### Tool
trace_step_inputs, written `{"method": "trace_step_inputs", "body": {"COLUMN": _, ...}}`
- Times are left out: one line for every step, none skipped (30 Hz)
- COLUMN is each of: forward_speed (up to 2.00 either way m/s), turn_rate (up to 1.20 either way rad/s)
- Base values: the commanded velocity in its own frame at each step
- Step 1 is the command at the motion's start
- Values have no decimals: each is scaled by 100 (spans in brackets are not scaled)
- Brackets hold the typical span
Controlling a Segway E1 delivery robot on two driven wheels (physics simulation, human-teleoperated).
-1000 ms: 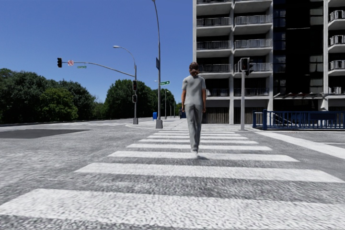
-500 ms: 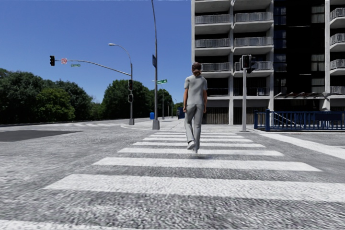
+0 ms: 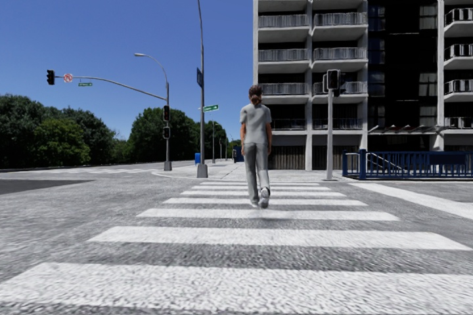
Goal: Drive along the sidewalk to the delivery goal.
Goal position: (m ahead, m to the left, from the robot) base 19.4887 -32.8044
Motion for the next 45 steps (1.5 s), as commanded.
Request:
{"method": "trace_step_inputs", "body": {"forward_speed": 109, "turn_rate": -11}}
{"method": "trace_step_inputs", "body": {"forward_speed": 109, "turn_rate": -26}}
{"method": "trace_step_inputs", "body": {"forward_speed": 109, "turn_rate": -30}}
{"method": "trace_step_inputs", "body": {"forward_speed": 109, "turn_rate": -30}}
{"method": "trace_step_inputs", "body": {"forward_speed": 109, "turn_rate": -28}}
{"method": "trace_step_inputs", "body": {"forward_speed": 109, "turn_rate": -9}}
{"method": "trace_step_inputs", "body": {"forward_speed": 109, "turn_rate": 0}}
{"method": "trace_step_inputs", "body": {"forward_speed": 109, "turn_rate": 0}}
{"method": "trace_step_inputs", "body": {"forward_speed": 109, "turn_rate": 0}}
{"method": "trace_step_inputs", "body": {"forward_speed": 109, "turn_rate": 0}}
{"method": "trace_step_inputs", "body": {"forward_speed": 109, "turn_rate": -13}}
{"method": "trace_step_inputs", "body": {"forward_speed": 108, "turn_rate": 0}}
{"method": "trace_step_inputs", "body": {"forward_speed": 108, "turn_rate": 0}}
{"method": "trace_step_inputs", "body": {"forward_speed": 107, "turn_rate": 0}}
{"method": "trace_step_inputs", "body": {"forward_speed": 106, "turn_rate": 0}}
{"method": "trace_step_inputs", "body": {"forward_speed": 105, "turn_rate": 0}}
{"method": "trace_step_inputs", "body": {"forward_speed": 105, "turn_rate": 0}}
{"method": "trace_step_inputs", "body": {"forward_speed": 105, "turn_rate": 0}}
{"method": "trace_step_inputs", "body": {"forward_speed": 104, "turn_rate": 0}}
{"method": "trace_step_inputs", "body": {"forward_speed": 104, "turn_rate": 0}}
{"method": "trace_step_inputs", "body": {"forward_speed": 104, "turn_rate": 0}}
{"method": "trace_step_inputs", "body": {"forward_speed": 104, "turn_rate": 0}}
{"method": "trace_step_inputs", "body": {"forward_speed": 104, "turn_rate": 0}}
{"method": "trace_step_inputs", "body": {"forward_speed": 104, "turn_rate": 0}}
{"method": "trace_step_inputs", "body": {"forward_speed": 103, "turn_rate": 0}}
{"method": "trace_step_inputs", "body": {"forward_speed": 103, "turn_rate": 0}}
{"method": "trace_step_inputs", "body": {"forward_speed": 103, "turn_rate": 0}}
{"method": "trace_step_inputs", "body": {"forward_speed": 103, "turn_rate": 0}}
{"method": "trace_step_inputs", "body": {"forward_speed": 103, "turn_rate": 0}}
{"method": "trace_step_inputs", "body": {"forward_speed": 103, "turn_rate": 0}}
{"method": "trace_step_inputs", "body": {"forward_speed": 103, "turn_rate": 0}}
{"method": "trace_step_inputs", "body": {"forward_speed": 103, "turn_rate": 0}}
{"method": "trace_step_inputs", "body": {"forward_speed": 103, "turn_rate": 0}}
{"method": "trace_step_inputs", "body": {"forward_speed": 103, "turn_rate": 0}}
{"method": "trace_step_inputs", "body": {"forward_speed": 103, "turn_rate": 0}}
{"method": "trace_step_inputs", "body": {"forward_speed": 103, "turn_rate": 0}}
{"method": "trace_step_inputs", "body": {"forward_speed": 103, "turn_rate": 0}}
{"method": "trace_step_inputs", "body": {"forward_speed": 103, "turn_rate": 0}}
{"method": "trace_step_inputs", "body": {"forward_speed": 103, "turn_rate": 0}}
{"method": "trace_step_inputs", "body": {"forward_speed": 103, "turn_rate": 0}}
{"method": "trace_step_inputs", "body": {"forward_speed": 103, "turn_rate": 0}}
{"method": "trace_step_inputs", "body": {"forward_speed": 103, "turn_rate": 0}}
{"method": "trace_step_inputs", "body": {"forward_speed": 103, "turn_rate": 0}}
{"method": "trace_step_inputs", "body": {"forward_speed": 103, "turn_rate": 0}}
{"method": "trace_step_inputs", "body": {"forward_speed": 103, "turn_rate": 0}}
